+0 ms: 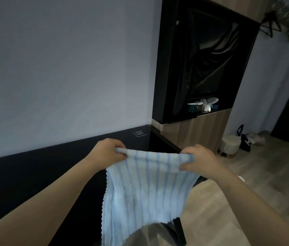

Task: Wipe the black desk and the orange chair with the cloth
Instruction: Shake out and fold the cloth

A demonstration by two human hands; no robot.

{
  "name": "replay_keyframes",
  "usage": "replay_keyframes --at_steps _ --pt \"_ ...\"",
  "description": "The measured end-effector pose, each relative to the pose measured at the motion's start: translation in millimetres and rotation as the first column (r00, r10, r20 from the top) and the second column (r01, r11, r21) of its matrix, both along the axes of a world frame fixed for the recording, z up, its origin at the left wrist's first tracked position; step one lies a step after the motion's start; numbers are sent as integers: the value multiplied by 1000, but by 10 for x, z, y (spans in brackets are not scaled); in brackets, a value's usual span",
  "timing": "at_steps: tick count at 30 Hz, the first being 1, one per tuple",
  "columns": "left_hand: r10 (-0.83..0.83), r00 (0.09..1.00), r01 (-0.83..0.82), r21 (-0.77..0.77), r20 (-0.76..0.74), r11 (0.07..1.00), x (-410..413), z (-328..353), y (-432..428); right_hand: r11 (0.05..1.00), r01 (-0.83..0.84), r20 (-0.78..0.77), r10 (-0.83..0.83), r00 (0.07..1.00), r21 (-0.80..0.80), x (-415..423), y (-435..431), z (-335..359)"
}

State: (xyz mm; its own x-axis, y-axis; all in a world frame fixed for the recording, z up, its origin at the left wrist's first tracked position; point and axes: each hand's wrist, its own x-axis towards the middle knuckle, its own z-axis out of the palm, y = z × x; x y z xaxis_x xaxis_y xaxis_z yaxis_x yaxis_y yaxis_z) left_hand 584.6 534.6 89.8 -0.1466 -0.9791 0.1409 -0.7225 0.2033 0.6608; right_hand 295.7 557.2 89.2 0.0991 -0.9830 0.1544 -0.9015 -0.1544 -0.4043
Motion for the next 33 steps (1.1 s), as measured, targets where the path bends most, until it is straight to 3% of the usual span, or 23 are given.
replay_keyframes --at_steps 2,4,6,8,9,10,12,14,17,21,25,27,30,33 --pt "49 994 -41 -83 103 996 19 38 -189 999 50 -215 -45 976 20 -80 -121 5" --pt "95 983 -70 -153 160 986 6 59 -379 994 103 -236 -106 966 -26 -172 -210 -16" --pt "158 982 -128 -264 98 956 -85 99 -571 983 146 66 -139 988 -115 -277 -309 -53" --pt "163 965 -215 -265 -205 940 -242 168 -697 955 234 462 -129 877 -179 -380 -390 -48" --pt "149 934 -223 -201 -326 954 -346 192 -750 952 257 553 -126 823 -167 -438 -430 -23" --pt "144 916 -204 -126 -373 971 -462 195 -804 963 246 573 -140 808 -111 -497 -476 -18" --pt "149 940 -162 -16 -305 987 -710 103 -888 969 245 566 -209 798 13 -620 -563 -100" --pt "142 950 -135 45 -279 990 -972 10 -978 949 308 715 -262 648 69 -775 -696 -167" --pt "185 914 -157 107 -361 982 -1460 -100 -1149 927 326 877 -307 371 187 -1016 -922 -200" --pt "142 864 -109 95 -483 989 -2418 -238 -1308 950 204 931 -283 229 238 -1485 -1276 -268" --pt "-95 821 210 144 -562 967 -3436 -285 -1404 963 21 955 -271 117 270 -2098 -1562 -255" --pt "-199 862 297 146 -466 944 -3837 -301 -1488 962 -80 962 -255 96 262 -2410 -1687 -254" --pt "-148 908 196 84 -391 977 -4253 -306 -1709 928 -231 955 -273 113 292 -2818 -1865 -208" --pt "-83 858 152 95 -508 984 -4468 -299 -1987 963 -93 957 -234 174 253 -3208 -2091 -248"
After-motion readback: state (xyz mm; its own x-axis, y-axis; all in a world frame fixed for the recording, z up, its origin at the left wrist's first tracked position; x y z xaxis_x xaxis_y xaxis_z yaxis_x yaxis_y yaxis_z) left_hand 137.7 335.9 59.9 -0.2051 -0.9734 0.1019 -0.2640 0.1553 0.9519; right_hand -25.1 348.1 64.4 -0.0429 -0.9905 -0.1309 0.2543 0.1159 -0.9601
